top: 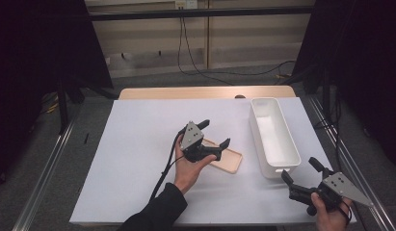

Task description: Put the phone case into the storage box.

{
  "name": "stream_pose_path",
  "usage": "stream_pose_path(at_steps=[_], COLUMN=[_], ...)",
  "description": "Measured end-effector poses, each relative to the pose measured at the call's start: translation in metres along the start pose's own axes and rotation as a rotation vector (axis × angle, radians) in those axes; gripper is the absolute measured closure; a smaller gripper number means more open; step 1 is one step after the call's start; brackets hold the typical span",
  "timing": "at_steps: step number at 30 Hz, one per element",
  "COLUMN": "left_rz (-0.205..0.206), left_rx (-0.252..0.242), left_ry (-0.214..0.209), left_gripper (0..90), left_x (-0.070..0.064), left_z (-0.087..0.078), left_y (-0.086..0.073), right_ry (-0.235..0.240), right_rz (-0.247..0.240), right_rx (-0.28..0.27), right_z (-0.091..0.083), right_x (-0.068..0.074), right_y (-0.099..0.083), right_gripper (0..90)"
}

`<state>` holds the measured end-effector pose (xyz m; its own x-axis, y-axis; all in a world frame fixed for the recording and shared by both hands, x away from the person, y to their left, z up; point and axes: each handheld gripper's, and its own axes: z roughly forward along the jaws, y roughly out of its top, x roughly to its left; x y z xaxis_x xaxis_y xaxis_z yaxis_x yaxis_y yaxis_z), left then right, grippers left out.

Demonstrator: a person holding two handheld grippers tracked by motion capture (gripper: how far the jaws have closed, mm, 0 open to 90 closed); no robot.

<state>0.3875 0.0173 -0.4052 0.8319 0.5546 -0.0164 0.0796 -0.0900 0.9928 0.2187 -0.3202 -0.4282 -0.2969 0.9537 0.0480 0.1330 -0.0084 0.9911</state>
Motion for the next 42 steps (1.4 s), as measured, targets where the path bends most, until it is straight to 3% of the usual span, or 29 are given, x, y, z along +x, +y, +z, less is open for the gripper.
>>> stream_pose_path(at_steps=[5, 17, 21, 23, 30, 36, 38, 42], left_rz=[-0.001, 0.011, -0.002, 0.007, -0.013, -0.001, 0.006, -0.005], left_rx=[0.017, 0.043, 0.04, 0.047, 0.052, 0.058, 0.057, 0.069], left_ry=[-0.002, -0.009, -0.032, -0.023, -0.032, -0.054, -0.069, -0.119], left_gripper=[6.7, 20.4, 30.8, 38.0, 49.6, 59.7, 69.9, 77.6], left_x=[0.003, 0.006, 0.006, 0.007, 0.014, 0.015, 0.015, 0.014], left_z=[0.011, 0.03, 0.032, 0.033, 0.037, 0.038, 0.039, 0.043], left_y=[0.0, -0.002, -0.002, -0.003, -0.007, -0.006, -0.005, -0.006], right_ry=[0.001, 0.004, 0.005, 0.005, 0.005, 0.011, 0.011, 0.012], right_rz=[-0.001, 0.0, -0.003, -0.001, -0.001, 0.001, 0.0, -0.002], right_rx=[0.0, -0.002, -0.005, -0.006, -0.005, -0.004, -0.004, -0.004], right_z=[0.0, 0.0, -0.001, -0.001, -0.001, -0.001, -0.001, -0.001], right_x=[0.0, 0.0, 0.0, 0.0, 0.0, 0.0, 0.0, 0.0], right_y=[0.0, 0.0, 0.0, 0.0, 0.0, 0.0, 0.0, 0.0], right_gripper=[0.0, 0.0, 0.0, 0.0, 0.0, 0.0, 0.0, 0.0])
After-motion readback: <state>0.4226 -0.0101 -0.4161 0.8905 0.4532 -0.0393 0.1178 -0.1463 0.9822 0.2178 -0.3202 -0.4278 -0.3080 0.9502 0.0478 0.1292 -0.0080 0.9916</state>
